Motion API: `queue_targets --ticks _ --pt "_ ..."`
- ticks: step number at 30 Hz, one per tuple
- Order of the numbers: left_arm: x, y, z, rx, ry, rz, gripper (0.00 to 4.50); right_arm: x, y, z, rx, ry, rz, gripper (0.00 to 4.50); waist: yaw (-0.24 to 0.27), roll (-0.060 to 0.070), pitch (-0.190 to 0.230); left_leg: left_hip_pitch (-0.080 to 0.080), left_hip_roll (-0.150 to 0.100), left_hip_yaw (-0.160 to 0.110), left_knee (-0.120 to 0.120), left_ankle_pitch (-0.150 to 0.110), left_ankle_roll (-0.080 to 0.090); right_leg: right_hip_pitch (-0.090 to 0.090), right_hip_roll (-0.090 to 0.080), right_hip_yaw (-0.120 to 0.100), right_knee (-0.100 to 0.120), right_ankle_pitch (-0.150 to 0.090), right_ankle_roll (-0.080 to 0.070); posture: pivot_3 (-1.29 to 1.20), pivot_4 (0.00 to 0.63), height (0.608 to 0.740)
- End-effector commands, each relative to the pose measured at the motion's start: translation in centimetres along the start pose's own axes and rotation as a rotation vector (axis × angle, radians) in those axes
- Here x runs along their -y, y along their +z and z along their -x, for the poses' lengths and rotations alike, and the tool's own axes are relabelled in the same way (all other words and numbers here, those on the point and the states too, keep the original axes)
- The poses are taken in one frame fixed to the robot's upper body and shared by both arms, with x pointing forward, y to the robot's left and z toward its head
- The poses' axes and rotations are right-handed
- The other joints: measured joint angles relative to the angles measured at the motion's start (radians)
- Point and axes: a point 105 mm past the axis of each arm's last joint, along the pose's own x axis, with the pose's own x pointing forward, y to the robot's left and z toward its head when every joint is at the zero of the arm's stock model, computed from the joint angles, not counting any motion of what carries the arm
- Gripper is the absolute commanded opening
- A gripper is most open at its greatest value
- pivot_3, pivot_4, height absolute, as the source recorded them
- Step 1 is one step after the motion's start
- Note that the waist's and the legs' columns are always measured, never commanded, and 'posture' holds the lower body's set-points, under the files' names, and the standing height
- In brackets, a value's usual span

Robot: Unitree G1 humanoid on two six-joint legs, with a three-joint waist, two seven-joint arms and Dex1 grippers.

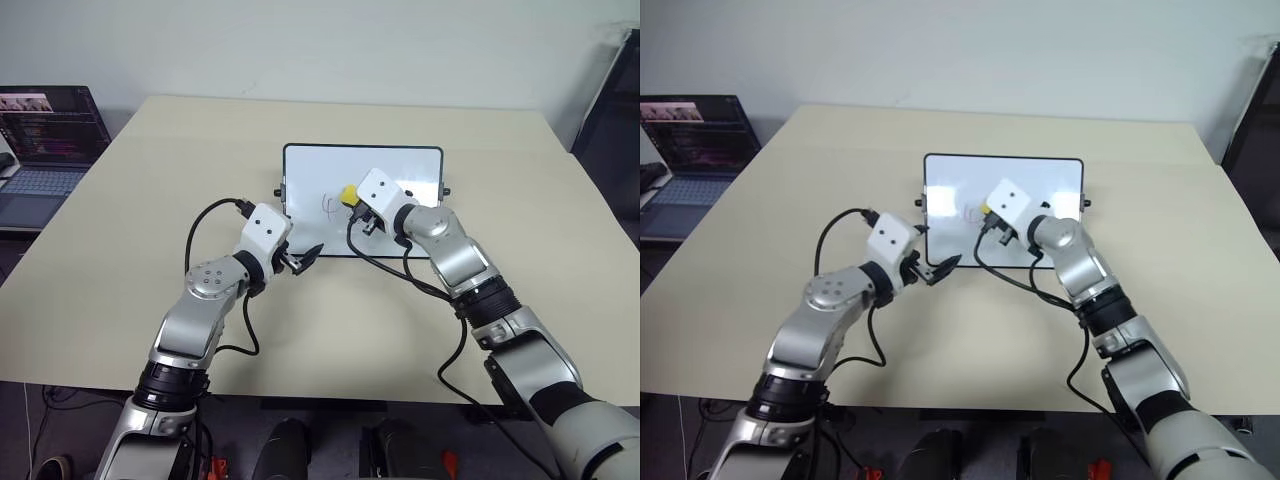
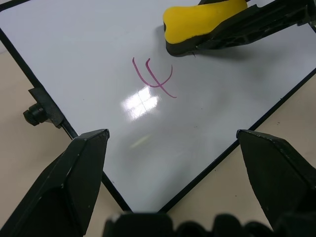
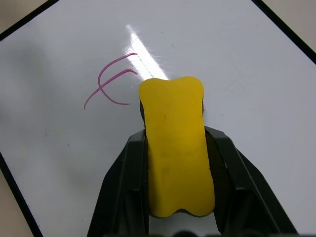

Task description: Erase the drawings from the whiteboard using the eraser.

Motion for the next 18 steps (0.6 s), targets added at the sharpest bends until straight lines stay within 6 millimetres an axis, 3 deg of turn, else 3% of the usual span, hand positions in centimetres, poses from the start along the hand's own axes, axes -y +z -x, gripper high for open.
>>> queue_targets --ticks 1,4,10,18 --pt "0.0 1.6 0.0 0.048 -0.003 -0.028 4.5 0.5 -0.9 0.7 -0.033 0.007 0.015 1.17 0.0 0.0 0.0 0.0 0.0 0.0 0.0 0.0 0.0 0.0 0.0 0.0 0.0 0.0 0.0 0.0 0.15 0.74" --pt "0.2 1.8 0.1 0.05 -0.009 -0.026 4.5 0.3 -2.2 1.5 -0.071 0.036 -0.008 1.17 0.003 0.0 0.0 0.0 0.0 0.0 0.0 0.0 0.0 0.0 0.0 0.0 0.001 0.0 0.0 0.0 0.15 0.74" --pt "0.4 2.1 0.0 0.053 -0.02 -0.022 4.5 -0.4 -2.9 2.4 -0.103 0.086 0.015 1.17 0.001 0.0 0.0 0.001 0.0 0.0 0.002 0.0 0.0 0.001 0.0 0.0 0.003 0.0 0.0 0.0 0.15 0.74" --pt "0.7 2.3 -0.1 0.053 -0.029 -0.02 4.5 1.5 -0.4 1.3 -0.021 -0.028 0.038 1.17 -0.003 0.0 0.0 0.005 0.0 0.002 0.002 0.001 -0.001 0.001 0.0 0.002 0.008 0.0 0.0 0.0 0.15 0.74"
